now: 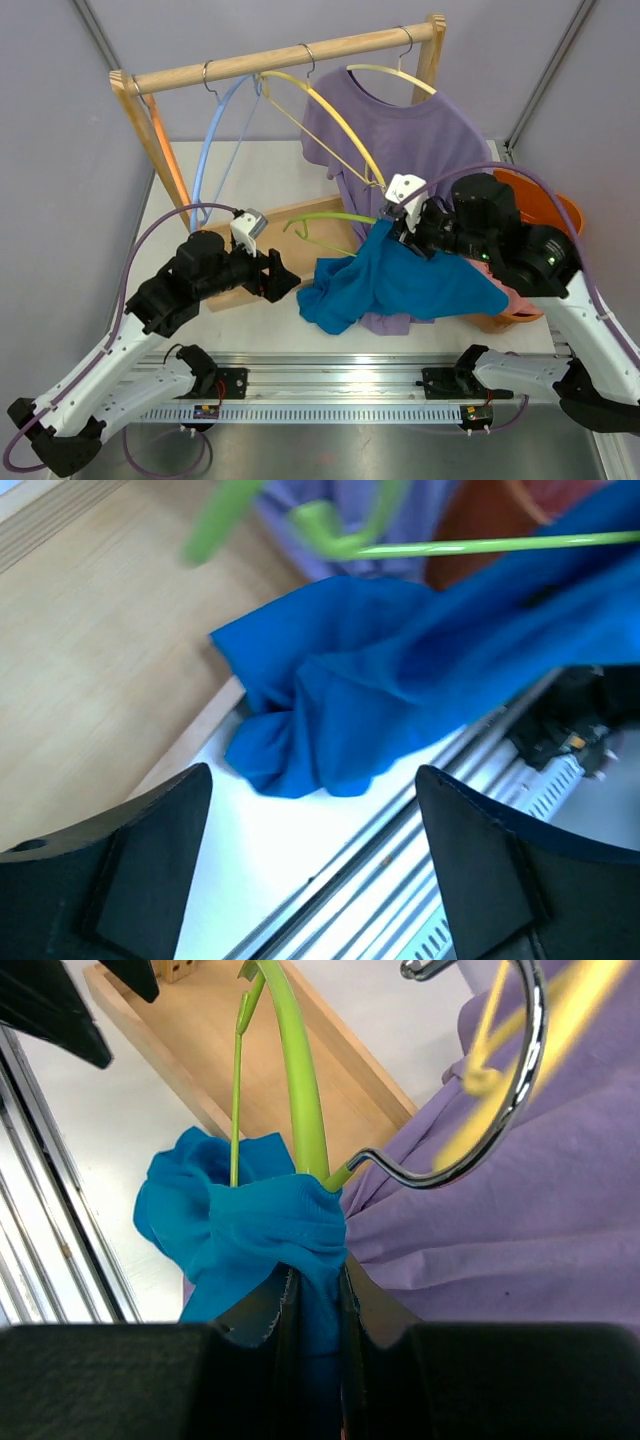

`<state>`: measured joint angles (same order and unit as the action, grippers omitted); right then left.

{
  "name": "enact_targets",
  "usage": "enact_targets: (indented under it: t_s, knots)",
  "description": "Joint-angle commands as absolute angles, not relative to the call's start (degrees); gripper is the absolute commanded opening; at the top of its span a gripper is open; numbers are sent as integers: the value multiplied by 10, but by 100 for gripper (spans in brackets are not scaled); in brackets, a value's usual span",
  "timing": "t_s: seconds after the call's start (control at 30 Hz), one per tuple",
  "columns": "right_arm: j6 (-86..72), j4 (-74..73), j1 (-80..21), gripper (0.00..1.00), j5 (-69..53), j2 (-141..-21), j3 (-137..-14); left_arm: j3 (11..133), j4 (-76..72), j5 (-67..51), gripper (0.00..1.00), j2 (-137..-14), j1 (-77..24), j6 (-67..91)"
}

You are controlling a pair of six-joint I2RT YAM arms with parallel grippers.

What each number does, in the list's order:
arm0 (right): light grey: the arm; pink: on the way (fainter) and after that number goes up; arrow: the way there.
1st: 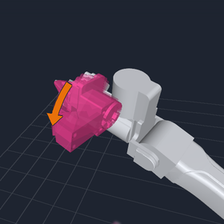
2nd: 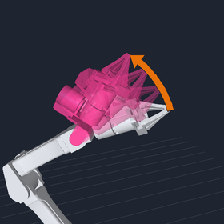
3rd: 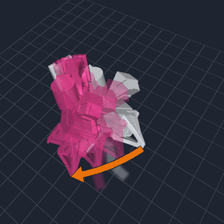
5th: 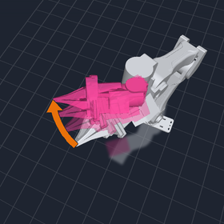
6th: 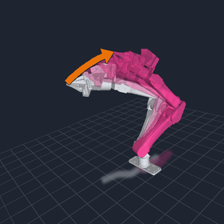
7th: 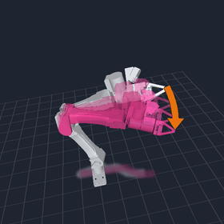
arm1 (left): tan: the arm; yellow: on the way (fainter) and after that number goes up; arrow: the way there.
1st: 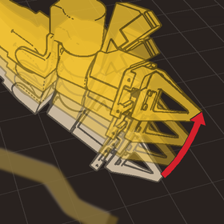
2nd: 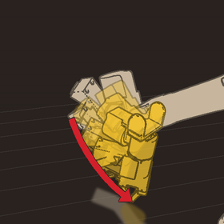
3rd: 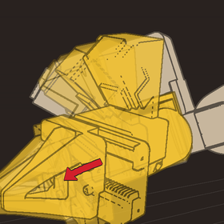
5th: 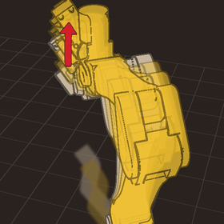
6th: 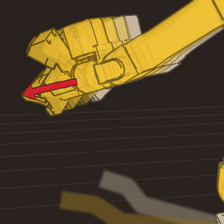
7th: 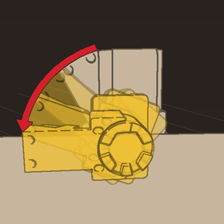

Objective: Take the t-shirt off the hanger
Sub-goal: Remove the tshirt from the hanger

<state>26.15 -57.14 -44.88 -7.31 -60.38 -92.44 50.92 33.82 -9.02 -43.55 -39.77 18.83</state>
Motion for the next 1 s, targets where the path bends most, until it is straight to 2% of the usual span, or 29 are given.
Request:
enact_targets:
  t_s: [0.0, 0.03, 0.3, 0.5, 0.7, 0.97]
  knots:
    - [286, -510, -446, 0, -94, -616, -913, 488, 291, -213, 89, -418, -397, 153]
    - [291, -513, -446, 0, -111, -621, -908, 486, 287, -241, 93, -412, -398, 149]
    - [410, -595, -446, 0, -244, -658, -893, 522, 307, -288, 94, -372, -409, 75]
    - [495, -635, -446, 0, -314, -684, -894, 557, 345, -238, 94, -356, -409, 26]
    - [557, -650, -446, 0, -373, -700, -903, 580, 316, -236, 94, -396, -409, 4]
    - [556, -624, -446, 0, -390, -743, -946, 615, 277, -358, 92, -474, -414, 4]
